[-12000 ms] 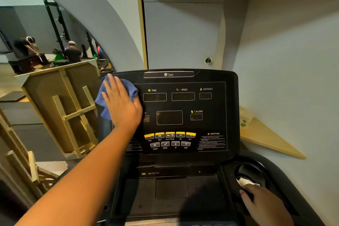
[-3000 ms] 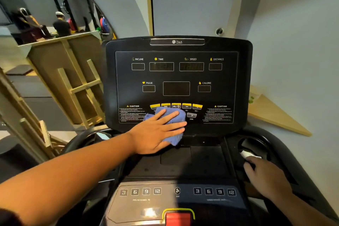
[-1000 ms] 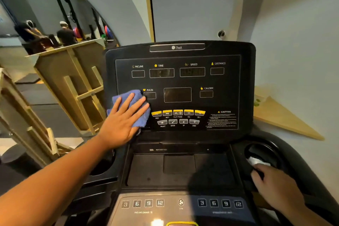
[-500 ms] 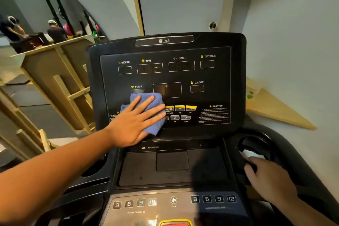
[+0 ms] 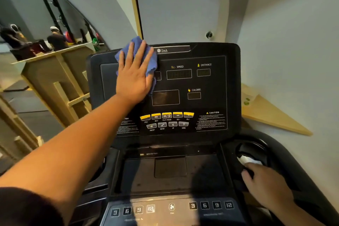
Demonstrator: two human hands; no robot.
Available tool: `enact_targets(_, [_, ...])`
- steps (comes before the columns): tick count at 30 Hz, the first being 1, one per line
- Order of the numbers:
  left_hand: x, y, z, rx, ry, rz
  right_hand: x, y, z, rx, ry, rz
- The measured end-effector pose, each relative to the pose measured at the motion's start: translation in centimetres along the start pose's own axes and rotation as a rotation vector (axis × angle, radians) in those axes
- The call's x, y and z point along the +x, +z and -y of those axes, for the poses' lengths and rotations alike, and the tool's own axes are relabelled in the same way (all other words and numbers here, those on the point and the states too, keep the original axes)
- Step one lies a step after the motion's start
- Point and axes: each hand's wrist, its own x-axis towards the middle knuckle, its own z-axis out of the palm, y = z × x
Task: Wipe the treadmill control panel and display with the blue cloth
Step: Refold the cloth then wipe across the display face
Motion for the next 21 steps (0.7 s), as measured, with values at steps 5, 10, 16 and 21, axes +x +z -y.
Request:
enact_targets(5, [-6.9, 3.3, -4.9, 0.010, 0.551, 0.184, -0.2, 0.0, 0.0, 0.014, -0.009, -0.014])
enact_targets(10, [-8.0, 3.8, -4.4, 0.066, 0.947, 0.317, -0.4, -0.2, 0.2, 0.057, -0.014, -0.014])
enact_targets(16, [1.3, 2.2, -7.0, 0.057, 0.351, 0.053, -0.2, -0.6, 0.2, 0.027, -0.016, -0.004])
enact_targets(21, [3.3, 2.5, -12.9, -0.036, 0.123, -0.012, -0.2, -0.2, 0.1, 0.021, -0.005, -0.015])
